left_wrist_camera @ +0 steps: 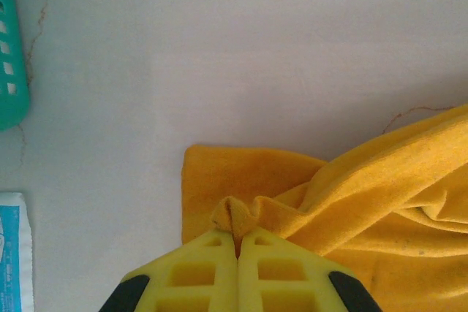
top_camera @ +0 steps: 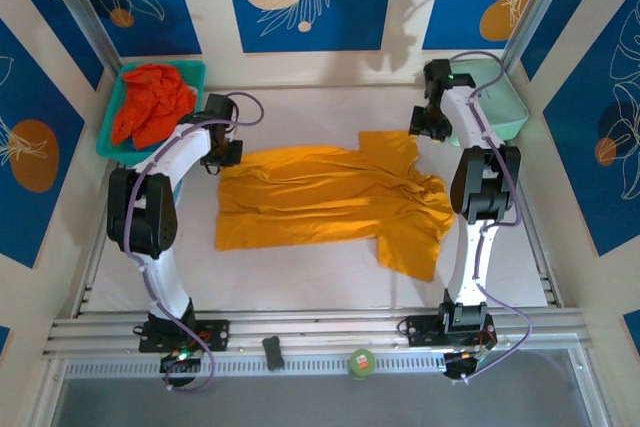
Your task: Fold and stack the t-shirts
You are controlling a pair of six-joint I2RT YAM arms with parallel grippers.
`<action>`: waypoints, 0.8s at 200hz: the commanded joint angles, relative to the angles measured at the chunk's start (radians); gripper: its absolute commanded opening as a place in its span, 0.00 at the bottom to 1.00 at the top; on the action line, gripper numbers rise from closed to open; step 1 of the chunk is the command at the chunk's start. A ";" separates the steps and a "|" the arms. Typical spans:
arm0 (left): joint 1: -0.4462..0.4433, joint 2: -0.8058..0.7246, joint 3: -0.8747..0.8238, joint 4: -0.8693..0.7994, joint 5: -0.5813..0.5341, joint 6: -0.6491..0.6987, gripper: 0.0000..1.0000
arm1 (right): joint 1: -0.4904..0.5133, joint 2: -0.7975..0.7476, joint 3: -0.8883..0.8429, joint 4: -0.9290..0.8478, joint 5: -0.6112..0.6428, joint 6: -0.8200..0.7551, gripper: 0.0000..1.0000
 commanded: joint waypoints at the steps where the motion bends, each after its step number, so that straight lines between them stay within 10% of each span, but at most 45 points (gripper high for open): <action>1: -0.005 -0.023 -0.004 -0.005 0.009 -0.003 0.00 | -0.002 0.145 0.117 -0.034 -0.060 -0.095 0.42; 61: -0.006 -0.004 0.005 -0.002 0.018 -0.003 0.00 | -0.008 0.390 0.446 -0.076 -0.059 -0.151 0.40; 160: -0.005 0.015 -0.011 0.021 0.026 -0.003 0.00 | -0.016 0.495 0.469 -0.087 -0.071 -0.134 0.38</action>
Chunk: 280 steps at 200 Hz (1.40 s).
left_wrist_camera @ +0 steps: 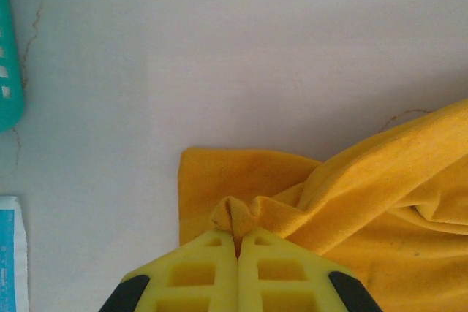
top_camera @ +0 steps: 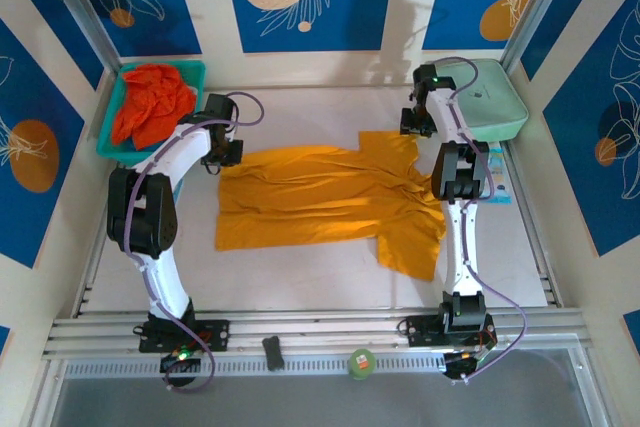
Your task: Fold and stack the t-shirts
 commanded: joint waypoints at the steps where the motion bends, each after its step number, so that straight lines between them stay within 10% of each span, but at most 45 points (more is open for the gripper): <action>1: -0.006 0.015 -0.011 0.013 0.018 -0.003 0.00 | -0.006 0.051 0.025 -0.036 -0.030 -0.008 0.38; 75: -0.007 0.026 -0.032 0.033 0.024 -0.008 0.00 | -0.005 0.097 0.041 -0.054 -0.052 -0.006 0.00; 115: -0.008 -0.013 -0.034 0.032 0.043 -0.020 0.00 | 0.002 0.012 0.040 -0.062 -0.040 0.002 0.00; 280: -0.010 -0.713 0.289 -0.233 0.134 -0.012 0.00 | 0.082 -1.291 -0.298 -0.019 -0.032 0.061 0.00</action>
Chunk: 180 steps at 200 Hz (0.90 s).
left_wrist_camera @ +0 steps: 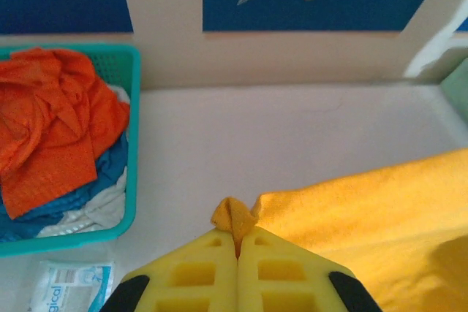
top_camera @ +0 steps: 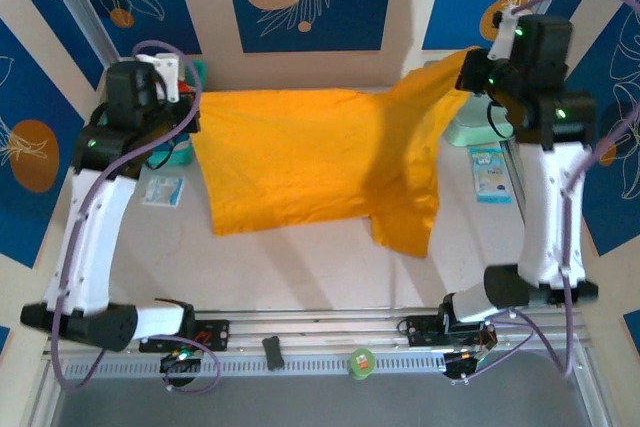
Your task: Fold and stack the t-shirts
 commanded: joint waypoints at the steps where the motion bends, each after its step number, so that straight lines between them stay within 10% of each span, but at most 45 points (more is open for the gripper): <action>1: -0.007 -0.085 0.053 -0.071 0.042 -0.009 0.00 | 0.034 -0.078 0.040 -0.065 -0.020 0.005 0.00; 91: -0.007 -0.438 0.182 -0.198 0.064 -0.014 0.01 | 0.094 -0.267 0.427 -0.267 -0.089 0.022 0.00; 180: -0.007 -0.452 0.286 -0.305 0.015 0.011 0.02 | 0.149 -0.326 0.497 -0.249 0.006 -0.005 0.00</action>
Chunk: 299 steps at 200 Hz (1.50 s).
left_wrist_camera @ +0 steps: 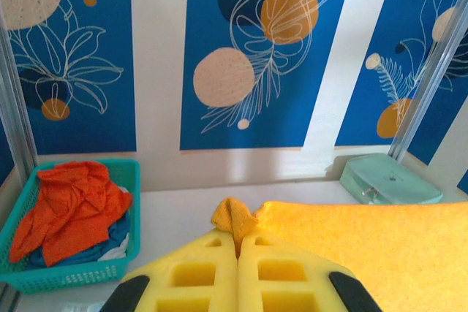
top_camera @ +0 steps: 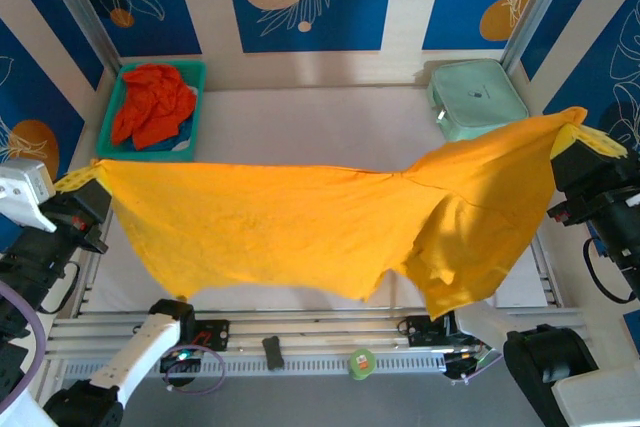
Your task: Fold and stack the t-shirts
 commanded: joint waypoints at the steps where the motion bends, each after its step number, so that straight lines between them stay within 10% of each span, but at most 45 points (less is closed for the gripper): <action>1: -0.006 0.030 0.041 -0.012 -0.046 0.011 0.02 | 0.033 0.014 0.045 0.026 0.073 -0.017 0.00; 82: -0.006 0.258 0.073 0.095 -0.278 0.199 0.02 | 0.107 0.219 0.014 0.120 0.286 -0.158 0.00; 168: -0.004 0.668 -0.270 0.505 -0.414 0.273 0.00 | 0.039 0.699 -0.119 0.310 0.415 -0.284 0.00; 226: -0.005 1.080 -0.074 0.568 -0.439 0.237 0.00 | -0.018 1.238 0.383 0.256 0.427 -0.383 0.00; 265: -0.036 0.964 -0.077 0.525 -0.390 0.234 0.00 | -0.012 1.019 0.183 0.232 0.373 -0.299 0.00; 299: -0.086 0.774 -0.059 0.424 -0.359 0.245 0.00 | 0.069 0.537 -0.290 0.476 0.356 -0.275 0.00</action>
